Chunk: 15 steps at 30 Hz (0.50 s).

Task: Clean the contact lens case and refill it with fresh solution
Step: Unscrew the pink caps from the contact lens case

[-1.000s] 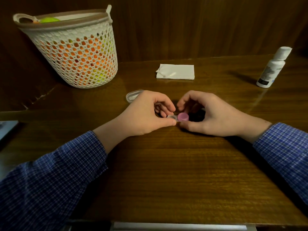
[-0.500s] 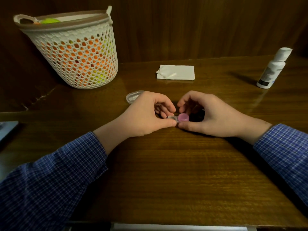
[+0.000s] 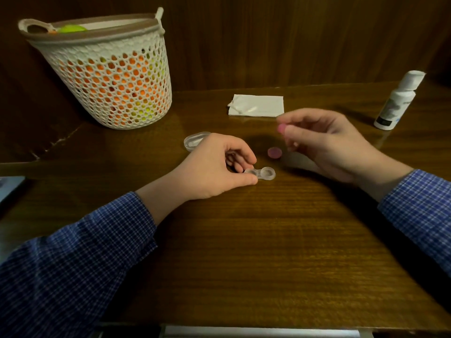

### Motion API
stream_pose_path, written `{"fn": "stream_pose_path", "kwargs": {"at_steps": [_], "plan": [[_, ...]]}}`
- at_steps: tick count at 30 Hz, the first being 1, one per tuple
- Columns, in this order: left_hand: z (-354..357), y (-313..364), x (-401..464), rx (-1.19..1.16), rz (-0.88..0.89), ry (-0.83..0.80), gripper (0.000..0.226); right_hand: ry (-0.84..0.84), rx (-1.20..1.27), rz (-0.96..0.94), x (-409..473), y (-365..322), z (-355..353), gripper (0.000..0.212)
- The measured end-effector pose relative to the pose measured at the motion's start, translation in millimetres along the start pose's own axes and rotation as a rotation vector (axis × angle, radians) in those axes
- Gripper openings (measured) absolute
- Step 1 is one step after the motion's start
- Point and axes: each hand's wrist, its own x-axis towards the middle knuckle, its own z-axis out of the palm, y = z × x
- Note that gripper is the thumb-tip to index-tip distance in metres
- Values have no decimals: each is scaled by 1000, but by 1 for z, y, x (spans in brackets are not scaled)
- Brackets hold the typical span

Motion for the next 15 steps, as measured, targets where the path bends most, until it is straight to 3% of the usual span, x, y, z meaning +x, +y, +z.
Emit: {"fn": "stream_pose_path", "kwargs": {"at_steps": [4,10,15], "plan": [[1,1,0,-4,0,-2,29,128,0,42,4,0,-12,27],[0,2,-1,-6,-1,-1,30,82,-695,35,4,-3,-24,17],[0,3,-1,12,-5,4,30,29,-830,94,4,-3,-27,17]]}}
